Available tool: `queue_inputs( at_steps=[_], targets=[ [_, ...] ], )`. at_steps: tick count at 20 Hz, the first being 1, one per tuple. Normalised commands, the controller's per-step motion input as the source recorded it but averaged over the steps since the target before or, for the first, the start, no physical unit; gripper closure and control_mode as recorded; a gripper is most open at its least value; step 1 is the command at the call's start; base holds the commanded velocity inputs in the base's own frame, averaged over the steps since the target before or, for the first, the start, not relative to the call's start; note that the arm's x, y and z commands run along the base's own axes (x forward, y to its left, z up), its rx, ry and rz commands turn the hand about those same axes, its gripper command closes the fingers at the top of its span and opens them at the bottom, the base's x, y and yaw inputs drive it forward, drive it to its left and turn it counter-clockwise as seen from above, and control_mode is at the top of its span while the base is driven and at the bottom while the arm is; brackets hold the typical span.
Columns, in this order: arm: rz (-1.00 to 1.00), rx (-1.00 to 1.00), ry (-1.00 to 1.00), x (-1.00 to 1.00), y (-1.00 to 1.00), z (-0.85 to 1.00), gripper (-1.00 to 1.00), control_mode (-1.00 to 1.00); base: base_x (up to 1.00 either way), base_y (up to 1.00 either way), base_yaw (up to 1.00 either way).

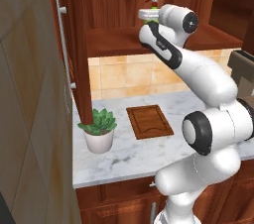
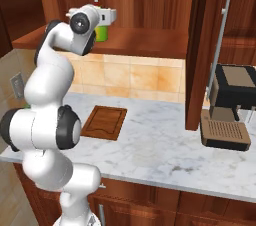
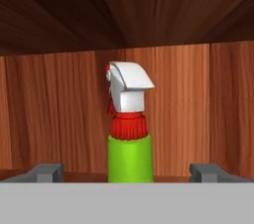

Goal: Grab the spray bottle from the cabinet, then place it next to the cutting board for sanitizing. Then grab the dish brush from the countertop next to the sink and place it next to the cutting board.

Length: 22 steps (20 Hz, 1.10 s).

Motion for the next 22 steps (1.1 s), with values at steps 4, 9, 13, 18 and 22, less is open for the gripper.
queue_inputs(
  at_steps=[4,9,13,18,22],
  targets=[
    [0.00,0.00,-0.01,0.48,0.09,-0.05,1.00,-1.00,0.00,0.00,0.00],
    [0.00,0.00,0.00,0.23,0.06,-0.01,1.00,-1.00,0.00,0.00,0.00],
    [0.00,0.00,0.00,-0.17,0.00,0.00,1.00,-1.00,0.00,0.00,0.00],
    [0.00,0.00,-0.03,-0.61,-0.01,0.00,1.00,-1.00,0.00,0.00,0.00],
    [0.00,0.00,-0.05,-0.62,0.00,0.00,1.00,-1.00,0.00,0.00,0.00]
  ],
)
